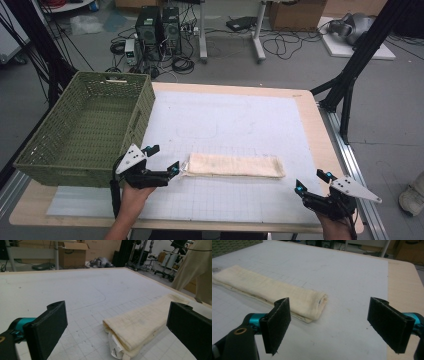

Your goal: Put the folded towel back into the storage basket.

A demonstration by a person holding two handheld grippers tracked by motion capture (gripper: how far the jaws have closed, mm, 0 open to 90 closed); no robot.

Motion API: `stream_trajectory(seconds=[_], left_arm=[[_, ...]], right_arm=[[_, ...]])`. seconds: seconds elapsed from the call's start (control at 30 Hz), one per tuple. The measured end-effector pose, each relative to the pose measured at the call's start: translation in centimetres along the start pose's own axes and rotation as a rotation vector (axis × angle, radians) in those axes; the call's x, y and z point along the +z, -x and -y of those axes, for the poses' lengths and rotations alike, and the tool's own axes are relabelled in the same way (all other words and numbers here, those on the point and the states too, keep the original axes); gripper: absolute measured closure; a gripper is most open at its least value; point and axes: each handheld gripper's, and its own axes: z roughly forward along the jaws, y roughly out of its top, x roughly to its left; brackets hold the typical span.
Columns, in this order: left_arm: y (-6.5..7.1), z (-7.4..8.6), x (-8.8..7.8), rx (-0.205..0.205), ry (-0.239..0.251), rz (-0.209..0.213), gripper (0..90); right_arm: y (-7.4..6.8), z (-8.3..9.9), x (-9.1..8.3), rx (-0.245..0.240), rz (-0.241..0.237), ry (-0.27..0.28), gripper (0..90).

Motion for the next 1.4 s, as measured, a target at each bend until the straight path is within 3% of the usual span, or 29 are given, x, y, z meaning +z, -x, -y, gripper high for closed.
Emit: stream_trajectory(seconds=[0.2, 0.23, 0.3, 0.63, 0.87, 1.03, 1.1, 1.17, 1.27, 1.4], left_arm=[[0.0, -0.1, -0.2, -0.005, 0.009, -0.010, 3.8], [0.0, -0.1, -0.1, -0.004, 0.008, -0.006, 8.9], [0.0, 0.0, 0.0, 0.002, -0.003, -0.010, 10.5], [0.2, 0.0, 0.1, 0.015, -0.012, -0.008, 10.6], [0.5, -0.2, 0.4, 0.025, -0.034, -0.004, 10.5], [0.2, 0.0, 1.0, 0.021, -0.078, 0.007, 10.9], [-0.1, 0.1, 1.4, -0.002, -0.094, -0.002, 10.8], [-0.1, 0.1, 1.8, -0.004, -0.117, -0.011, 10.8], [0.0, 0.2, 2.5, 0.002, -0.174, -0.037, 10.8], [0.1, 0.5, 3.1, -0.041, -0.219, -0.019, 13.4]], right_arm=[[0.3, 0.1, 0.2, 0.023, -0.003, 0.001, 16.8], [0.3, 0.1, 0.2, 0.010, -0.012, -0.007, 16.8], [0.3, 0.1, 0.2, 0.003, -0.014, -0.005, 16.8], [0.3, 0.1, 0.2, 0.027, -0.018, -0.003, 16.8], [-0.2, 0.0, 0.1, -0.008, -0.021, -0.015, 16.8], [0.0, 0.2, 0.3, 0.006, -0.005, -0.037, 16.8], [0.1, 0.2, 0.4, 0.006, -0.005, -0.037, 16.8], [0.2, 0.3, 0.5, 0.026, -0.002, -0.041, 16.9], [0.1, 0.4, 0.2, 0.014, -0.002, -0.036, 16.9], [0.1, 0.4, 0.2, 0.015, 0.000, -0.033, 16.9]])
